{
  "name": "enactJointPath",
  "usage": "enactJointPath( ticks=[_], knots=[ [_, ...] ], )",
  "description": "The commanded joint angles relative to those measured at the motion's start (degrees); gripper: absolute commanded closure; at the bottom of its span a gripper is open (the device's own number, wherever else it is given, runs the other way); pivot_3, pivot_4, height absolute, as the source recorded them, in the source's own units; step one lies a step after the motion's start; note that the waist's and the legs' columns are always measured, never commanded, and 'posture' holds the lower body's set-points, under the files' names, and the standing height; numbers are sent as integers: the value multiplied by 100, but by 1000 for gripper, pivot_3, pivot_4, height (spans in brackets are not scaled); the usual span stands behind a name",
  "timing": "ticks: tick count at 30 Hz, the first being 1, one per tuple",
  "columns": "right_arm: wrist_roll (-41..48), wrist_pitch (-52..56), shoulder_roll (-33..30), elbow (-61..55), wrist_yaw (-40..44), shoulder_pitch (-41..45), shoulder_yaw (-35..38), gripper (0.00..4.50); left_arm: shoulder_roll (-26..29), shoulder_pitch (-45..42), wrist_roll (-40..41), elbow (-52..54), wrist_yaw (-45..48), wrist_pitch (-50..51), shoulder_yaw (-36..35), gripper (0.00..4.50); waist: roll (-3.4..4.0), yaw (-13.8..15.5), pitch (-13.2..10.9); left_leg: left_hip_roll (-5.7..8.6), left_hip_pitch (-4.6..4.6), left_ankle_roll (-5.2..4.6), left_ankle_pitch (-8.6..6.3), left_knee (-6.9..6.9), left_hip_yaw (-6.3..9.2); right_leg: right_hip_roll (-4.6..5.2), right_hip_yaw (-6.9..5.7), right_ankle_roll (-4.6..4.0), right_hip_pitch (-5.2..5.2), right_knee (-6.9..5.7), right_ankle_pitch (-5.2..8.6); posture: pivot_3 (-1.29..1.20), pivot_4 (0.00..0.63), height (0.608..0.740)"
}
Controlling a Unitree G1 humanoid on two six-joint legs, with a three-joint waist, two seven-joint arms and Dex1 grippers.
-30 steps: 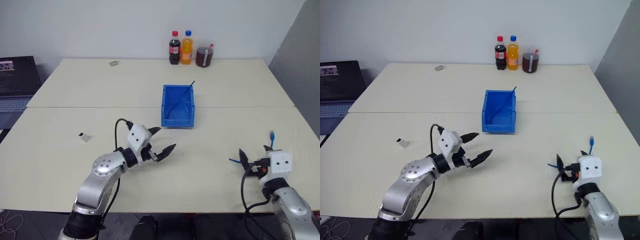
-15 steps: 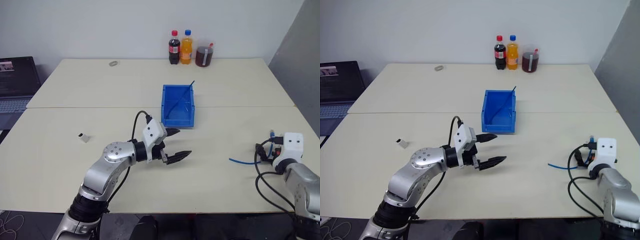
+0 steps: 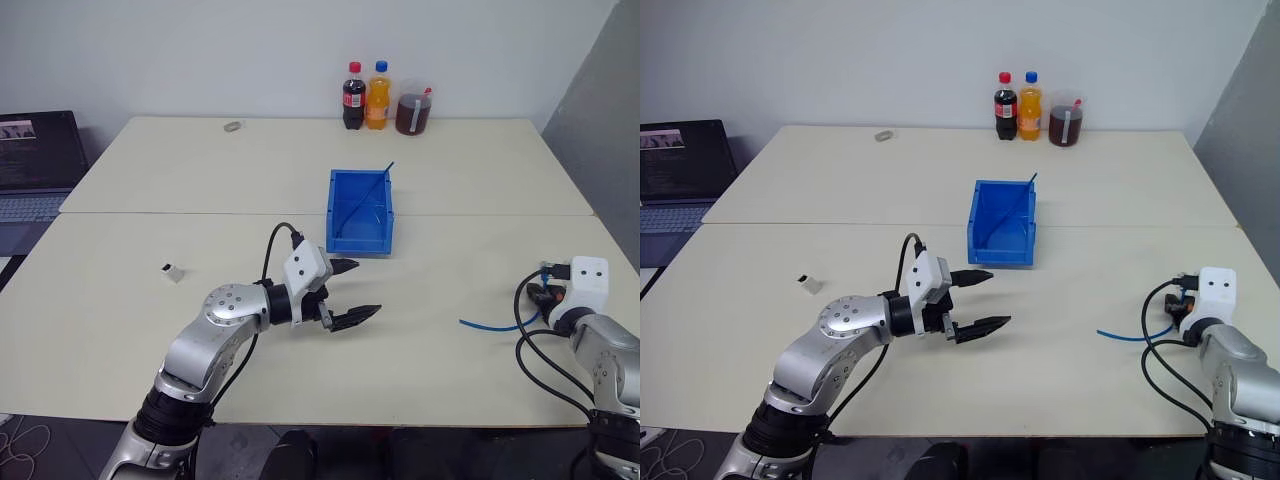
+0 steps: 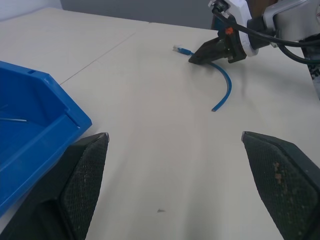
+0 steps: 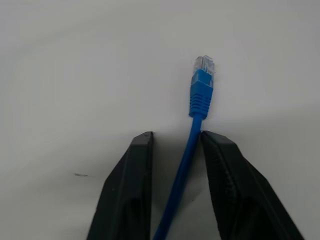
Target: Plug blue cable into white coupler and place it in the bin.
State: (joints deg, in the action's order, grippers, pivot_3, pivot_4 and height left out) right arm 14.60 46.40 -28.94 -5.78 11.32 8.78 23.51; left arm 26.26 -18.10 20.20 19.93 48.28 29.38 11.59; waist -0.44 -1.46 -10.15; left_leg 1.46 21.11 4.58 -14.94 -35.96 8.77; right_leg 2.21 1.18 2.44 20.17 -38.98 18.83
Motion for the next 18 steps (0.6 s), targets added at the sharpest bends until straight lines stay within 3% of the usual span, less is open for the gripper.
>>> enactJointPath(
  ticks=[1, 2, 4, 11, 14, 18],
  knots=[
    [19, -47, -229, 249, 127, -2, 214, 3946, 95, 75, -30, 36, 37, -189, -48, 0, 0, -3, 0, 0, 0, 0, 0, 0, 0, -1, 0, 0, 0, 0, 0, 0, 150, 740],
    [78, -127, -373, 269, 357, -21, 191, 4256, 156, 136, -43, 33, 61, -206, -65, 0, 0, -3, 0, 0, 0, 0, 0, 1, -1, -2, -1, 0, 1, 1, 0, 0, 150, 740],
    [217, -440, -1174, 82, 1562, -240, -94, 4429, 501, 586, -95, 60, 226, -345, -165, 0, 6, -8, -1, 0, 1, 0, 0, 3, -1, -1, 0, -1, 2, 1, 0, 0, 150, 740],
    [312, -2157, -2635, -1145, 4281, -687, -1220, 4429, 813, 1314, 97, 157, 236, -510, -572, 0, 17, -57, -16, -14, 0, -17, -10, 3, -26, -6, 13, 5, 11, 3, 5, 0, 150, 740],
    [-99, -2773, -2527, -1559, 4614, -274, -2302, 4429, 983, 1755, -10, 108, 276, -759, -805, 0, -2, -72, -28, -22, -11, -17, -10, 6, -25, -9, 10, 24, 4, 3, 16, 0, 150, 740],
    [-400, -2748, -1687, -1415, 4527, 571, -3441, 4429, 1159, 2168, -113, 9, 282, -1082, -1029, 0, -37, -49, -54, -23, -10, -15, -9, 2, -27, -7, 16, 19, 6, 5, 13, 0, 150, 740]
  ],
)
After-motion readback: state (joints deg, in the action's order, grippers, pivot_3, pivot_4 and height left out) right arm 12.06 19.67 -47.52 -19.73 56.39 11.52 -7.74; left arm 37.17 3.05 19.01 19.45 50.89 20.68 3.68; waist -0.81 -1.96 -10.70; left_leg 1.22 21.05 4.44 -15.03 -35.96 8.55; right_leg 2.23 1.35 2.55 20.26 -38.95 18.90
